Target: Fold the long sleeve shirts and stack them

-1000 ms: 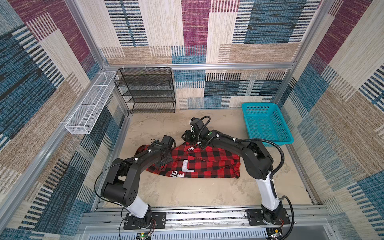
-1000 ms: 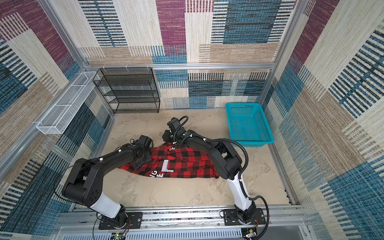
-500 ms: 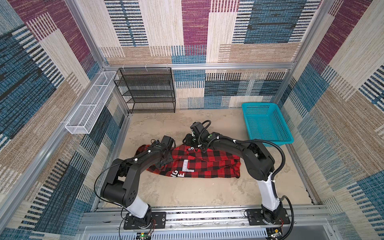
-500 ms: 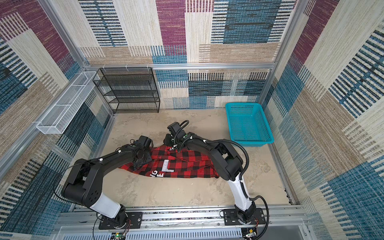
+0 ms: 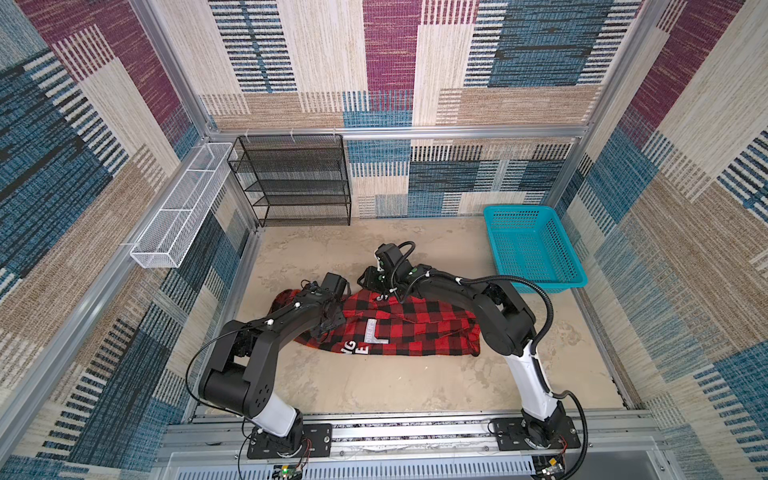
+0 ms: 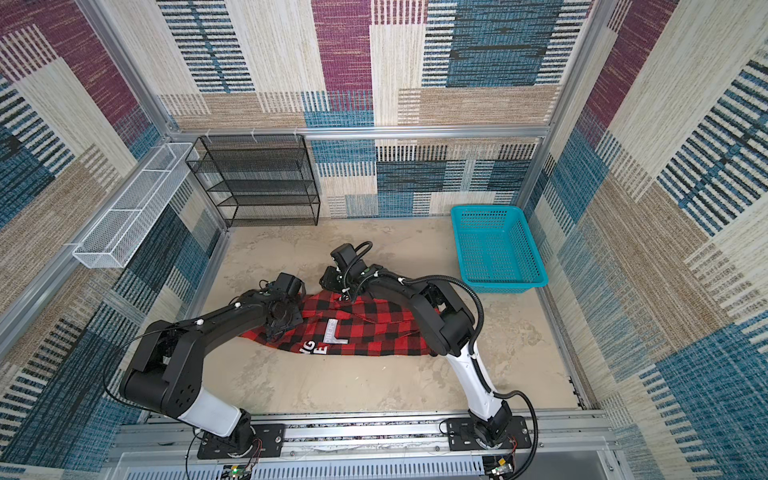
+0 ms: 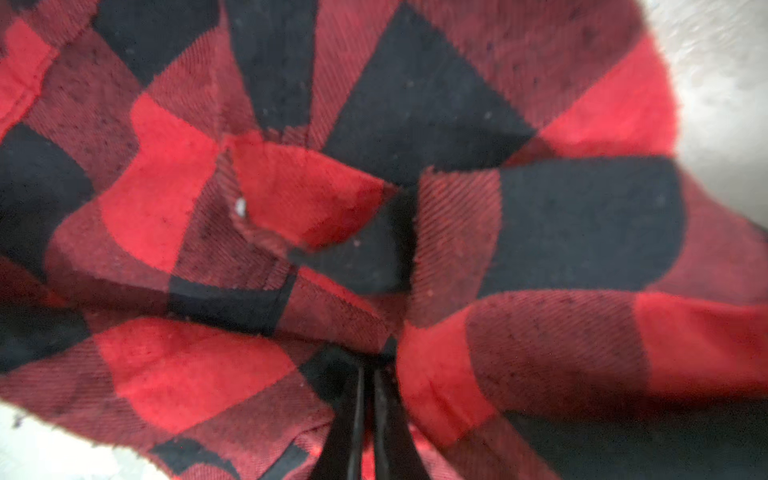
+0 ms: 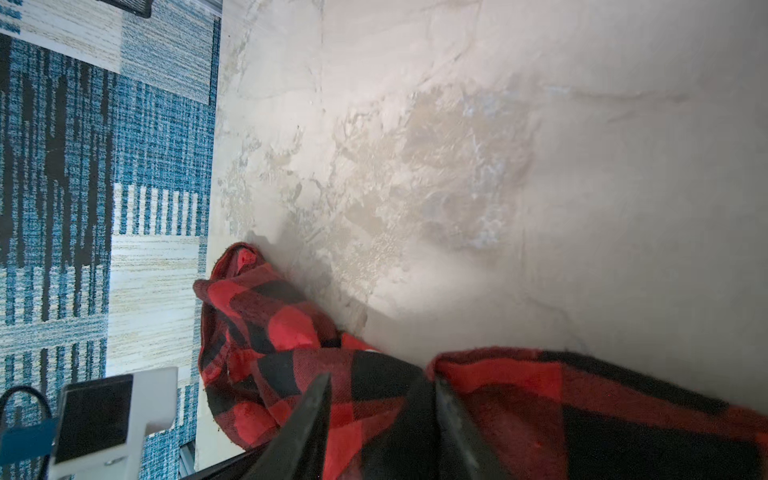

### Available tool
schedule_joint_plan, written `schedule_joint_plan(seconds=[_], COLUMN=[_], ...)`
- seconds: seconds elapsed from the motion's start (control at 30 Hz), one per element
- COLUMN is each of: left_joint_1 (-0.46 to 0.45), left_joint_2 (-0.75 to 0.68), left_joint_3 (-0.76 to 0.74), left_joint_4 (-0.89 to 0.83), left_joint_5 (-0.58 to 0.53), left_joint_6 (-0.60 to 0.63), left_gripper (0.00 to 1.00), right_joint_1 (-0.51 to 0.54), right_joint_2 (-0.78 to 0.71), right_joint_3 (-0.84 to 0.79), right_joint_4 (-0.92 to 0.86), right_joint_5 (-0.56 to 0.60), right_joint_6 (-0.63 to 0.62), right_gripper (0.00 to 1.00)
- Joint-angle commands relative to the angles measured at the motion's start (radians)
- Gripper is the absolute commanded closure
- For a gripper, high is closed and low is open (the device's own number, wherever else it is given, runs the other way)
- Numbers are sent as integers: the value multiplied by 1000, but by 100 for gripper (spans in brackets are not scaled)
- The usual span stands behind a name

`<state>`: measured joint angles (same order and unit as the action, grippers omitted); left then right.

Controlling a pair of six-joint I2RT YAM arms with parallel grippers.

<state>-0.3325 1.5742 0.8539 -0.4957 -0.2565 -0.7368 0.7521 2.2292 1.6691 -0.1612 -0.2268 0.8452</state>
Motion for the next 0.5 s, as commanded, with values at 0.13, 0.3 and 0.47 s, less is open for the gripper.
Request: schedule_joint_plan(seconds=[0.13, 0.3, 0.47], left_joint_1=[0, 0, 0], left_joint_2=[-16, -17, -26], left_joint_3=[-19, -16, -12], left_joint_4=[-1, 0, -5], left_joint_5=[-1, 6, 10], left_joint_6=[-16, -27, -32], left_gripper=[90, 90, 90], right_joint_1=[1, 10, 34], right_joint_2=[16, -40, -101], right_joint_3=[31, 9, -17], right_joint_4=[95, 141, 124], right_joint_5=[-55, -80, -85], right_joint_6=[-17, -101, -185], right_gripper=[91, 96, 97])
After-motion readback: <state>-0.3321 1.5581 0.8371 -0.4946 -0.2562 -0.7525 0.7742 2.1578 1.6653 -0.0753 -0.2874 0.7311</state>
